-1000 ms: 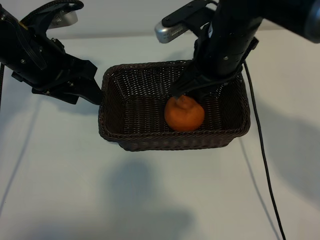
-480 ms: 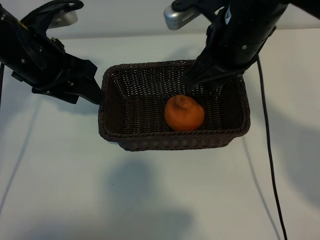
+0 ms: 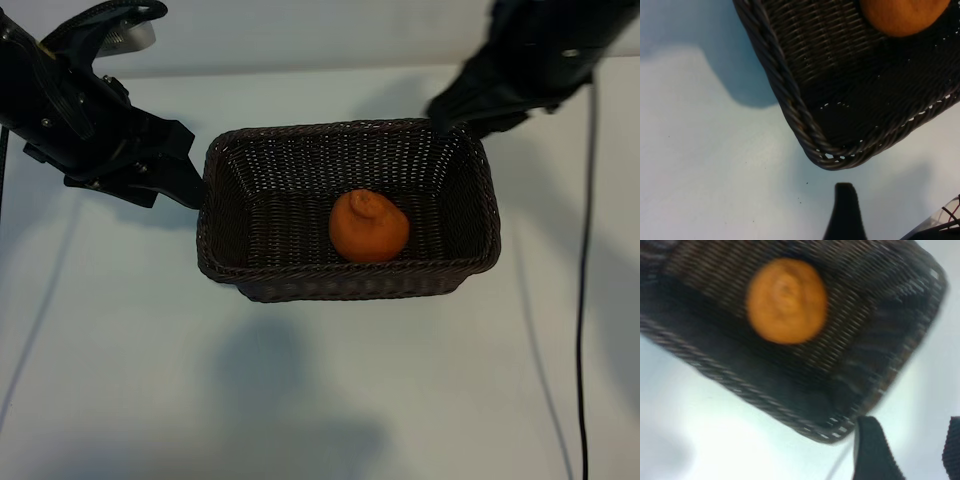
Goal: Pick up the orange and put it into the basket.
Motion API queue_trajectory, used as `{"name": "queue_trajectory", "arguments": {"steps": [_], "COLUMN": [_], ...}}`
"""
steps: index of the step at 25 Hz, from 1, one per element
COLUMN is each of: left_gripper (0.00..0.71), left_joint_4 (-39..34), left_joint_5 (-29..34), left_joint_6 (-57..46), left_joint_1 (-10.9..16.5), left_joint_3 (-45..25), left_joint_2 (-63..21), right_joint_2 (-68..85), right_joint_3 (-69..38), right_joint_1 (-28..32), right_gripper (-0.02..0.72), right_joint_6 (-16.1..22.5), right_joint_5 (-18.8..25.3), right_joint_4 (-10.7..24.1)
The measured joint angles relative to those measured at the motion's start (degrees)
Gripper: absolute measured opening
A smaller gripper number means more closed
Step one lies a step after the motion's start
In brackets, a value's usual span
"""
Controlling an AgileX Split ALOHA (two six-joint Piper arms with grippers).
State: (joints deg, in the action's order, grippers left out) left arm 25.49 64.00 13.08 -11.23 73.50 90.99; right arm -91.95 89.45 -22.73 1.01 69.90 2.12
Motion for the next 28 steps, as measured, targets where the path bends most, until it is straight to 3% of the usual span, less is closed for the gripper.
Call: {"name": "queue_trajectory", "arguments": {"steps": [8, 13, 20, 28], "left_gripper": [0.581, 0.581, 0.581, 0.581], "left_joint_4": [0.0, 0.0, 0.0, 0.0], "left_joint_5": [-0.1, -0.1, 0.0, -0.1], "left_joint_6": [0.0, 0.0, 0.0, 0.0], "left_joint_1": [0.0, 0.0, 0.0, 0.0], "left_joint_3": [0.0, 0.0, 0.0, 0.0], "left_joint_2": [0.0, 0.0, 0.0, 0.0], "right_joint_2": [6.5, 8.6, 9.0, 9.3], "right_joint_3": [-10.5, -13.3, -13.7, -17.4], "right_joint_1": [13.3, 18.4, 19.0, 19.0], "right_gripper": [0.363, 0.363, 0.363, 0.363], "right_joint_6": [0.0, 0.4, 1.0, 0.5], "right_joint_5": [0.0, 0.1, 0.1, 0.1], "right_joint_4": [0.6, -0.4, -5.3, -6.6]}}
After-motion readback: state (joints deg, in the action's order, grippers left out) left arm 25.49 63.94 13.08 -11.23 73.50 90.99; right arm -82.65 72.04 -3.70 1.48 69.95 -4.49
